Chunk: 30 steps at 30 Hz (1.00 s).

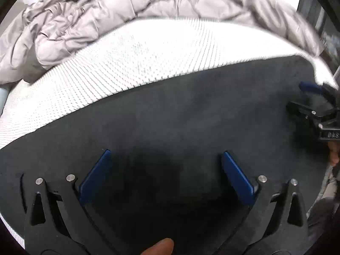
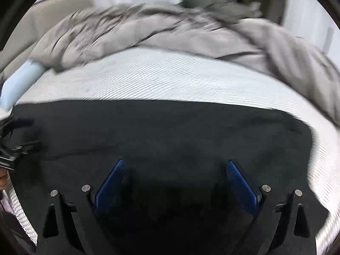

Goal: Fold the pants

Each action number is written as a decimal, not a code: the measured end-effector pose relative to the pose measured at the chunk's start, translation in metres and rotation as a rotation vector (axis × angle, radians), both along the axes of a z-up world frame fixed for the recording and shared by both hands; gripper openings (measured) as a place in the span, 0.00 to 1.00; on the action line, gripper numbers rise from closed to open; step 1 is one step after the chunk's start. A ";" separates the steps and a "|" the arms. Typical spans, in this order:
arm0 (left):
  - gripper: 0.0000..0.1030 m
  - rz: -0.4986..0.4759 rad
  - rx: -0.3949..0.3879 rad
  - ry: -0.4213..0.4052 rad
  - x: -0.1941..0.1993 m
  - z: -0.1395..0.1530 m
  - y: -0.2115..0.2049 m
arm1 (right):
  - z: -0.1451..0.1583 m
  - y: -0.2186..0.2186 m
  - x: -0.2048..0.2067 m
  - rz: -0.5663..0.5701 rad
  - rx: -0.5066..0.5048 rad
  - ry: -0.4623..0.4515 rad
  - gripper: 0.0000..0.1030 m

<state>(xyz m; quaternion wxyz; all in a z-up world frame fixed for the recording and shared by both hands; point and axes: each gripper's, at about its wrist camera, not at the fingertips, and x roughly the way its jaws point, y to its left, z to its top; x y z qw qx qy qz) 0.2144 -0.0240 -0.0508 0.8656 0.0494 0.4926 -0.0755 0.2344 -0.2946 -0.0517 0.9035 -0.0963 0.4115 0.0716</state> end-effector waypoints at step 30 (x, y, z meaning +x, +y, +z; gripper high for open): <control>0.99 0.113 0.017 -0.115 0.057 0.012 0.027 | -0.005 0.026 0.053 -0.019 -0.042 -0.047 0.95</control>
